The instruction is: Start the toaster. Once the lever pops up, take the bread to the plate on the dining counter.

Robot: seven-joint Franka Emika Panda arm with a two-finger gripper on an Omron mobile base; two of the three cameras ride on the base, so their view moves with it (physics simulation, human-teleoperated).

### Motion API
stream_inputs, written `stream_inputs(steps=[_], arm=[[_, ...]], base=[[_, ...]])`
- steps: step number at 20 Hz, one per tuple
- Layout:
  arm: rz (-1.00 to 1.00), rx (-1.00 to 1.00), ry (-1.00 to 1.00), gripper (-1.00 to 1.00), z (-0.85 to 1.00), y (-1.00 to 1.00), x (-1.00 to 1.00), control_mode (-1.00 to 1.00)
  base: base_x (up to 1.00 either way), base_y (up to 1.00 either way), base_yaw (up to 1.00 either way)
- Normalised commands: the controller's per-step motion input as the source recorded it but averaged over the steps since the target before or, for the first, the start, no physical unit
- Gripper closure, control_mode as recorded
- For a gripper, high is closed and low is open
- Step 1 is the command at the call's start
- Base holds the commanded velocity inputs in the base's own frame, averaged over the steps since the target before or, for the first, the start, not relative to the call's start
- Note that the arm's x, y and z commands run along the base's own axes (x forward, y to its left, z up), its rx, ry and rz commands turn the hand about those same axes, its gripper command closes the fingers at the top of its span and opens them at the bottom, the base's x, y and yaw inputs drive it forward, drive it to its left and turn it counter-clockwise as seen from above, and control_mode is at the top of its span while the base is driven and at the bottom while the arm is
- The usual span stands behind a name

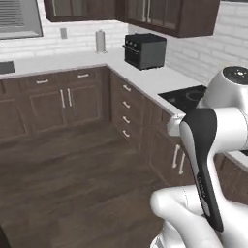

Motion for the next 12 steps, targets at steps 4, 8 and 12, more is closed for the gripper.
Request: stream_inputs(steps=[4, 8, 12], arm=[[0.0, 0.0, 0.0, 1.0, 0.0, 0.0, 0.0, 1.0], [0.0, 0.0, 0.0, 1.0, 0.0, 0.0, 0.0, 1.0], [0.0, 0.0, 0.0, 1.0, 0.0, 0.0, 0.0, 1.0]], base=[[-0.18, 0.0, 1.0], [-0.18, 0.0, 1.0], [-0.18, 0.0, 1.0]])
